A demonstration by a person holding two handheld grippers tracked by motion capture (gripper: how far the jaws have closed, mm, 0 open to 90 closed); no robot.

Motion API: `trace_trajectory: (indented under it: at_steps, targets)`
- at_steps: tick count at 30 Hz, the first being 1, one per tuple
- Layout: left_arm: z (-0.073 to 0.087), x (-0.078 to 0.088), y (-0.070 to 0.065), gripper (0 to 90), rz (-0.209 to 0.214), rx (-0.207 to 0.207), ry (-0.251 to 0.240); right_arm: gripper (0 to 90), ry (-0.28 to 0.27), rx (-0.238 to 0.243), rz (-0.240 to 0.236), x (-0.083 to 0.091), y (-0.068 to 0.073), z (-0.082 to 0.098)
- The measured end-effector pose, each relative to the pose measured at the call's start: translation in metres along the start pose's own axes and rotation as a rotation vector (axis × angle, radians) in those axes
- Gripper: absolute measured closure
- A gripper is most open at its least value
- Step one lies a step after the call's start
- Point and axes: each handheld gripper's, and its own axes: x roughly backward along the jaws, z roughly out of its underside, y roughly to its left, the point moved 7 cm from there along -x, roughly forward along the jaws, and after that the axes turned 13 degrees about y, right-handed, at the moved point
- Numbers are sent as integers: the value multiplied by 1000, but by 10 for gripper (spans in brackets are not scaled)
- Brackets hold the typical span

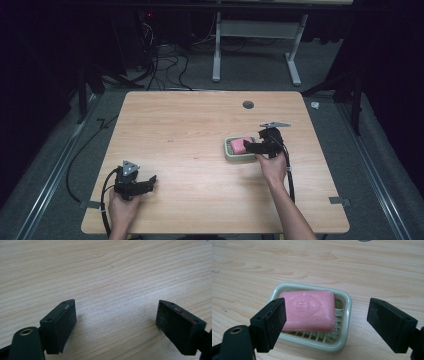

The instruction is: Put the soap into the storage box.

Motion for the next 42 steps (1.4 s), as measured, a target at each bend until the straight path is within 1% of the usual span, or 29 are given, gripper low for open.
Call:
trace_trajectory:
  at_steps: [5, 10, 14, 29, 42]
  targets:
    - [0, 0, 0, 170, 0, 0, 0, 169, -13, 4, 2, 6, -4, 2]
    - [0, 0, 0, 170, 0, 0, 0, 173, -23, 1, 10, 12, -11, 6]
    - [0, 0, 0, 170, 0, 0, 0, 176, -27, -14, 3, 17, -16, 9]
    - [0, 0, 0, 170, 0, 0, 0, 190, -69, -39, 13, 37, -35, 16]
    - [0, 0, 0, 170, 0, 0, 0, 198, -93, -57, 18, 47, -48, 27]
